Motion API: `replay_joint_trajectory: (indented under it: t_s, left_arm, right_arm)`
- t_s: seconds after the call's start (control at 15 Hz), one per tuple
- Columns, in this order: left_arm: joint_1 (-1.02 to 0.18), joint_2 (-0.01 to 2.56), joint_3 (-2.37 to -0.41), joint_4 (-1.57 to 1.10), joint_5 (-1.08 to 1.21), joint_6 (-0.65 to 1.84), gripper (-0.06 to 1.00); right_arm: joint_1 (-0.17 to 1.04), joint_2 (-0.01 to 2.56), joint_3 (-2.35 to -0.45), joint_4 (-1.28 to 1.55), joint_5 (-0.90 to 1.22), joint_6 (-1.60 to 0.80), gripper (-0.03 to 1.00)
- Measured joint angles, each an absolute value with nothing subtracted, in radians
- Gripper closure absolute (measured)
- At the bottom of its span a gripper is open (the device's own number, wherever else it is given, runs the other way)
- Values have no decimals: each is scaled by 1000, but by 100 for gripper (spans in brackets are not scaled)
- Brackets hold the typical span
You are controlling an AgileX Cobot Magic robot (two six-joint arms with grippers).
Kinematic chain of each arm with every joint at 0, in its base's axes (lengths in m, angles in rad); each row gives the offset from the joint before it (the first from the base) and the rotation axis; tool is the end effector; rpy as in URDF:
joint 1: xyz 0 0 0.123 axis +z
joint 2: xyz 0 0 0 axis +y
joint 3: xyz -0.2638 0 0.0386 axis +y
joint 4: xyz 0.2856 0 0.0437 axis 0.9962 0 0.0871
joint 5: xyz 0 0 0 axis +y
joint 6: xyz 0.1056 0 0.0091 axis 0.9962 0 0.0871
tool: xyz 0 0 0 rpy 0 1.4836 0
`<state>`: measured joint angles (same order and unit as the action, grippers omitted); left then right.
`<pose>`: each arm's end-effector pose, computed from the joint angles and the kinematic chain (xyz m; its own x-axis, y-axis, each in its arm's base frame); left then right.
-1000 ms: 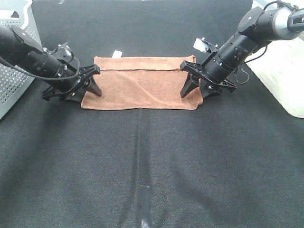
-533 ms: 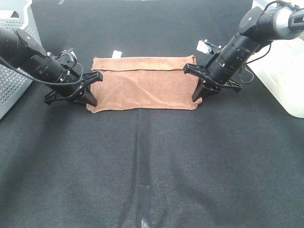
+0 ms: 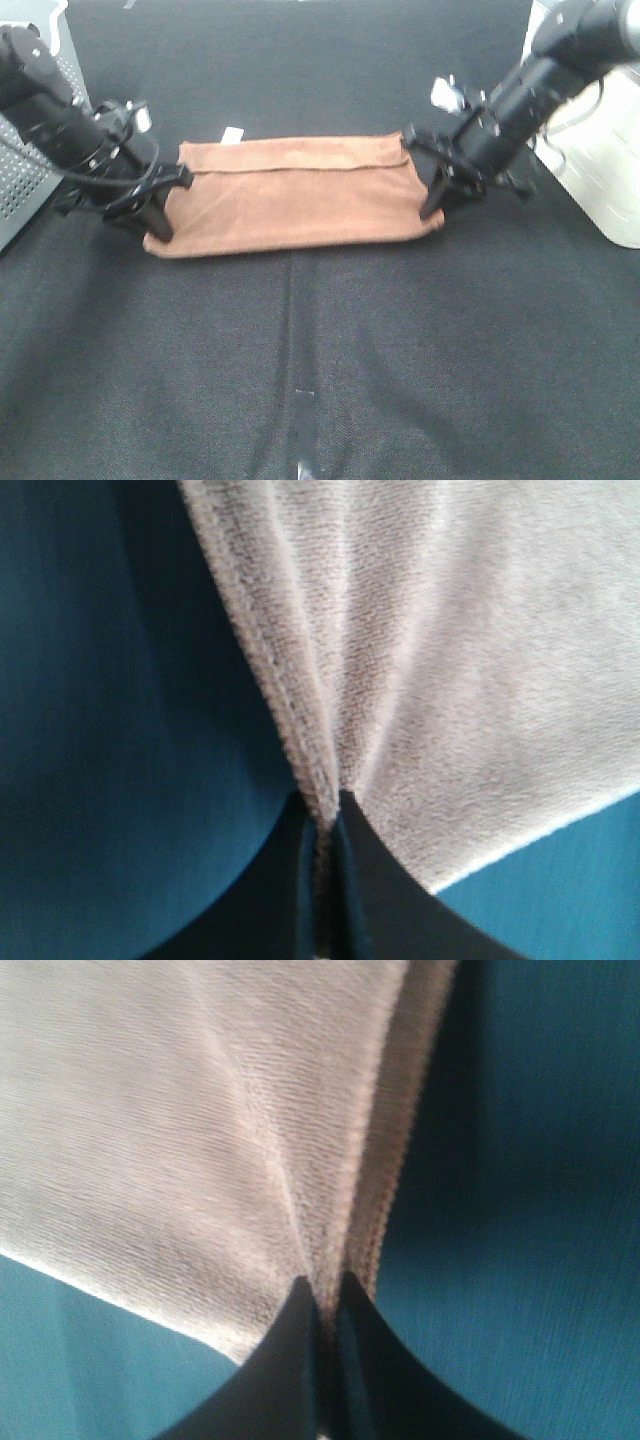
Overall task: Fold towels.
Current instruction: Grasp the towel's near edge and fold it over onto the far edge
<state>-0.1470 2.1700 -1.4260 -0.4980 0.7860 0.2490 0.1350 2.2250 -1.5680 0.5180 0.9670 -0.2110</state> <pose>0.4294 -0.0998 0.0599 -0.9879 0.0344 -0.1511 0.0863 0.9320 -0.3519 0.4437 0.1039 0.0727 -0.9974 -0.0417 -0.0592 -0.0625 0.9083 0.4137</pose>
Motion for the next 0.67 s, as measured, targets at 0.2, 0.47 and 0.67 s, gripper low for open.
replay_joint_trajectory:
  t_s: [0.2, 0.47, 0.67]
  left_arm:
    - [-147, 2126, -1333, -493, 789, 249, 94]
    - [-147, 2099, -1370, -490, 796, 232, 94]
    - [-137, 2113, -1511, -484, 812, 209, 94]
  right_arm:
    - [136, 2169, -1408, 563, 906, -275, 97]
    - [138, 2162, -1441, 570, 880, -283, 97]
    - [138, 2202, -1629, 550, 899, -279, 97]
